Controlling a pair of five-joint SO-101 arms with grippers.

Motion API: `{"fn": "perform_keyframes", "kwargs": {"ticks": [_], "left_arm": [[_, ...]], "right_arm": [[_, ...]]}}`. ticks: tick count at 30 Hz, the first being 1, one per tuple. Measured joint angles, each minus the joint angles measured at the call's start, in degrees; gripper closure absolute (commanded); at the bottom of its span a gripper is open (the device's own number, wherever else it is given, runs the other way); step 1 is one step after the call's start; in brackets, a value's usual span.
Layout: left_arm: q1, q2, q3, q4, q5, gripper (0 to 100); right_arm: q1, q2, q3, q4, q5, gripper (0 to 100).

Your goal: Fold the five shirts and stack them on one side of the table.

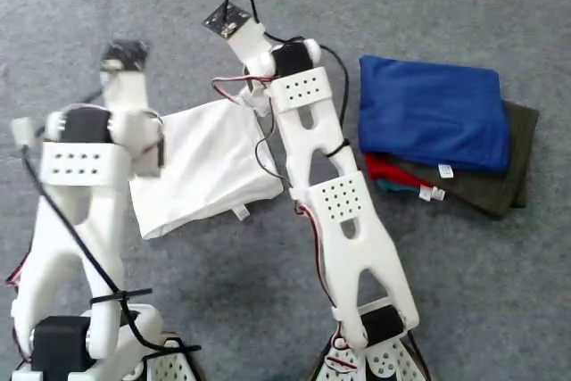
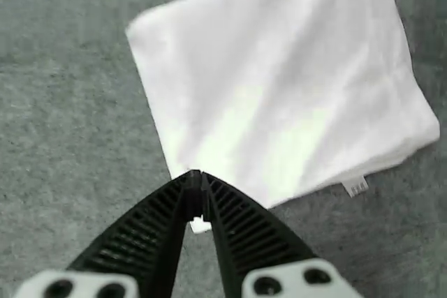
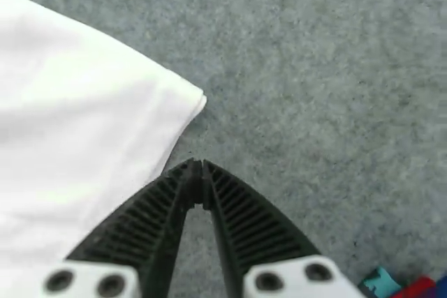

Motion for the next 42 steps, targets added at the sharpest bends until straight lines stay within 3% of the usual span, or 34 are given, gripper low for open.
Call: {"fn": "perform_keyframes", "kwargs": {"ticks": [2,7,13,20,28,32,42], "left_arm": [[-2.6,0.4,-0.4,-3.1,0.4,97],[-8.2,9.6,0.8,-15.6,4.0,97],[-10.2,26.0,-1.0,-24.4,4.7,97],[-10.2,38.9,-9.8,-23.7,8.7,97],[-9.5,45.0,-12.3,-23.9,9.2,97],[-8.9,46.8,-13.5,-23.7,9.6,97],[-9.0,48.9,-16.3,-22.4,12.3,97]], "right_arm": [[0.1,-2.5,0.0,2.0,-0.8,98.4],[0.6,-11.5,4.5,2.5,-12.0,98.4],[-2.1,-26.3,27.9,2.5,-15.6,98.4],[-3.9,-35.6,57.1,-3.9,-19.0,98.4],[-5.4,-36.6,77.8,-17.8,-19.2,98.4],[-4.8,-36.7,82.6,-22.3,-19.2,98.4],[-3.4,-38.9,83.4,-22.7,-19.2,98.4]]}}
